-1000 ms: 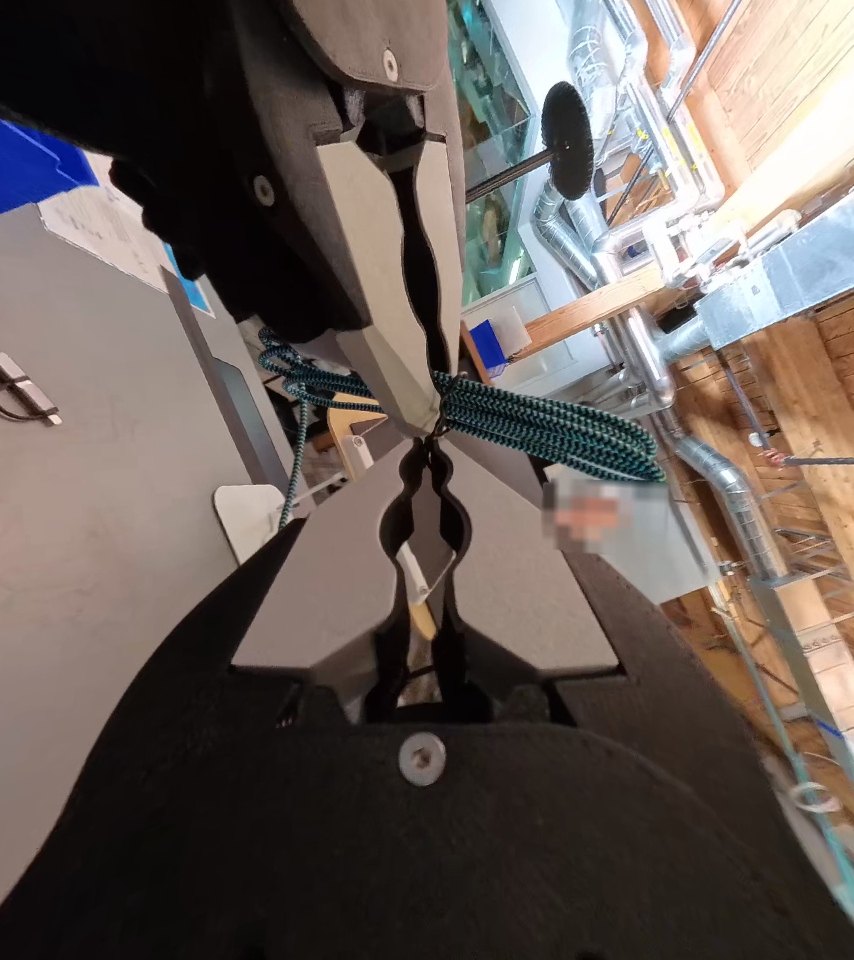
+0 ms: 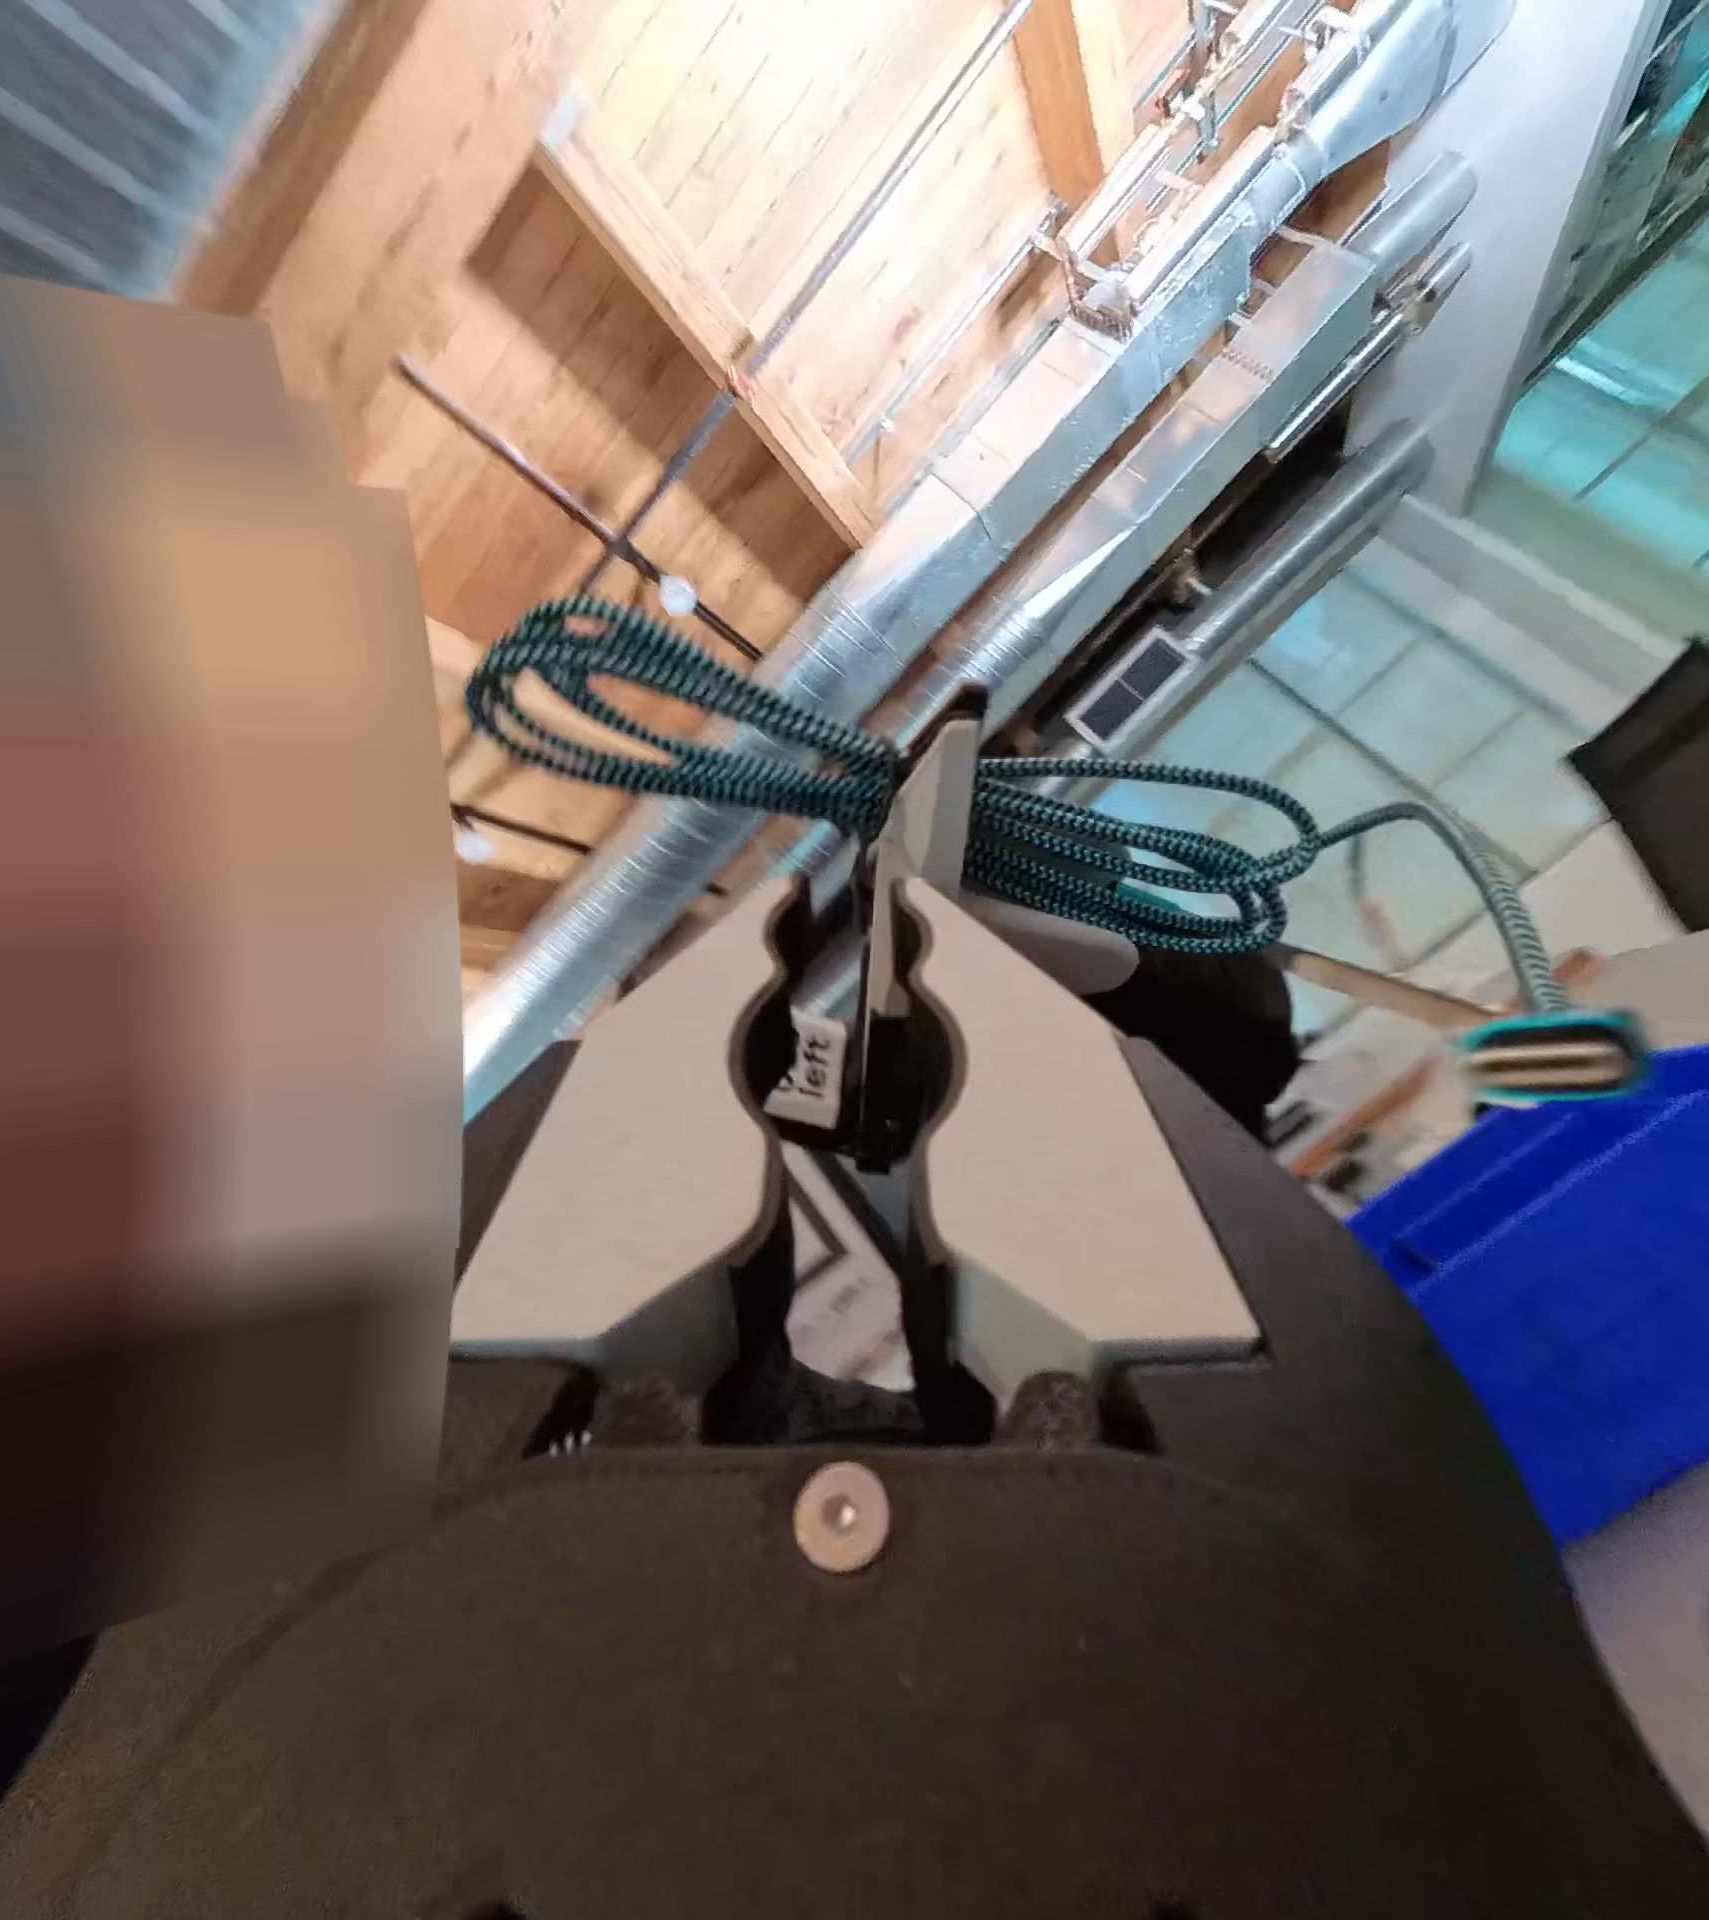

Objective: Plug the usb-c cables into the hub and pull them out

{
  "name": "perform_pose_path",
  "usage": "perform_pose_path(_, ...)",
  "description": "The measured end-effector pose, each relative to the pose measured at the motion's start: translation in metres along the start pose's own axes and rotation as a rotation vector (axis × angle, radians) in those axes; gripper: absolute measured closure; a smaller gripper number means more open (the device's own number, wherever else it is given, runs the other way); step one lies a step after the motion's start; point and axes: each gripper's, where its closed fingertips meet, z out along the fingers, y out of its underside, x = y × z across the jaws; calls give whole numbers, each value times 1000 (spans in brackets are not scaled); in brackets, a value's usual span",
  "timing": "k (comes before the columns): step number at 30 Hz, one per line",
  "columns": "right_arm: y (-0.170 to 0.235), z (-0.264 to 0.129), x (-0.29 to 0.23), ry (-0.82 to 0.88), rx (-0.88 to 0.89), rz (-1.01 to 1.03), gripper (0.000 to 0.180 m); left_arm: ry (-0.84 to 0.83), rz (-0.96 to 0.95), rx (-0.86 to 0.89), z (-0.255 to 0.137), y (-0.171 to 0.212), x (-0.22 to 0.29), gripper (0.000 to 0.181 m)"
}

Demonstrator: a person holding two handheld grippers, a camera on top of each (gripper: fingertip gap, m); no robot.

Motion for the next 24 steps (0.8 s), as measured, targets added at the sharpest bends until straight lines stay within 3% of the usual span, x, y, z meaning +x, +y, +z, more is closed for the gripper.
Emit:
perform_pose_path(1, 1, 0, 2, 39, -26, -59, 151, 9, -18, 0, 0, 1, -1, 177)
perform_pose_path(2, 3, 0, 6, 97, -56, -125, 137, 29, -41, -4, 0, 2, -1, 177)
perform_pose_path(6, 9, -3, 9, 295, -233, -531, 138, 53, -93, -18, -1, 6, -4, 178)
perform_pose_path(8, 1, -8, 15, 488, -342, -885, 139, 66, -111, -36, -2, 8, -4, 177)
perform_pose_path(11, -18, -11, 9, 735, -553, -1622, 148, 107, -143, -57, -1, 10, 1, 177)
perform_pose_path(14, -19, -7, 6, 779, -763, -2123, 157, 156, -184, -68, 0, 9, 6, 177)
perform_pose_path(17, -18, -5, 8, 768, -873, -2354, 160, 200, -218, -88, 0, 10, 9, 177)
perform_pose_path(24, -6, -3, 9, 675, -970, -2501, 167, 245, -264, -105, 0, 11, 13, 178)
